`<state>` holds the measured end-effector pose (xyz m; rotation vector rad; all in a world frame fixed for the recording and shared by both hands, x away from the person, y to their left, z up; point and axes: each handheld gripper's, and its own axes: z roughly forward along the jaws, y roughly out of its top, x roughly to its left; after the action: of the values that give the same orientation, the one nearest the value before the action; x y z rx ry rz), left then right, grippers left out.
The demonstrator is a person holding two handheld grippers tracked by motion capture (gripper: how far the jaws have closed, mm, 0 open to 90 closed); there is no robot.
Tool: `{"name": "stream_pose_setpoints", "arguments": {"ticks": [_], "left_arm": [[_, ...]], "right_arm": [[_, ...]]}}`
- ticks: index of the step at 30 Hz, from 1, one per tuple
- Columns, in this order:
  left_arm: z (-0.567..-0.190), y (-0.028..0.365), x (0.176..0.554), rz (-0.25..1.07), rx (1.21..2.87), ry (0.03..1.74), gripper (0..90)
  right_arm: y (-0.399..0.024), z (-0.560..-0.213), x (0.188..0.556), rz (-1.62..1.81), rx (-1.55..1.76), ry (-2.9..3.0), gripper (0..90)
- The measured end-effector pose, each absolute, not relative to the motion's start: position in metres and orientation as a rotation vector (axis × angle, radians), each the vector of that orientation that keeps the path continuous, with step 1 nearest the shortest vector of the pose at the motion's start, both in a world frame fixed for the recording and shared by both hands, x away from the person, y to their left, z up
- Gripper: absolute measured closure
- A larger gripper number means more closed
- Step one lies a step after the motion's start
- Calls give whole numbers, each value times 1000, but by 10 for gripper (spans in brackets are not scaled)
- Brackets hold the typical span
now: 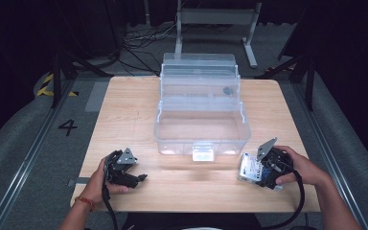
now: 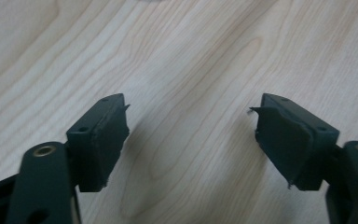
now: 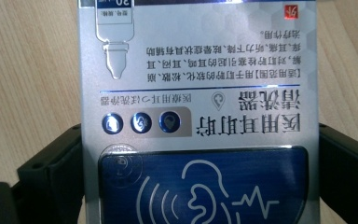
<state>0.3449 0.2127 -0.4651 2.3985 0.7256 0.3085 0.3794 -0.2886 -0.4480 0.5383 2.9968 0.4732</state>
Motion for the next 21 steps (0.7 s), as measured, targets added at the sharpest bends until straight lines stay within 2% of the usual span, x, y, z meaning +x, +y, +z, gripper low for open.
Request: {"name": "stream_pose_setpoints", "arguments": {"ticks": [1,3,8,9,10,13,19,21], "left_arm": [[-461,209,344,316,2387,712,200],[-449,202,342,330,2351,671,255],[-423,184,339,356,2302,608,253],[-417,179,339,357,2306,583,262],[-411,173,338,372,2321,568,314],[-388,150,341,413,2324,474,312],[-369,121,358,447,2344,425,312],[-365,112,369,412,2363,422,311]], "right_arm": [[-289,-448,379,485,546,2994,44],[-291,-449,378,507,550,2982,44],[-294,-449,377,518,561,2973,44],[-294,-449,376,525,572,2977,44],[-296,-450,376,535,576,2969,44],[-297,-450,375,532,572,2967,44],[-298,-451,374,533,561,2964,43],[-298,-451,373,534,564,2960,43]]}}
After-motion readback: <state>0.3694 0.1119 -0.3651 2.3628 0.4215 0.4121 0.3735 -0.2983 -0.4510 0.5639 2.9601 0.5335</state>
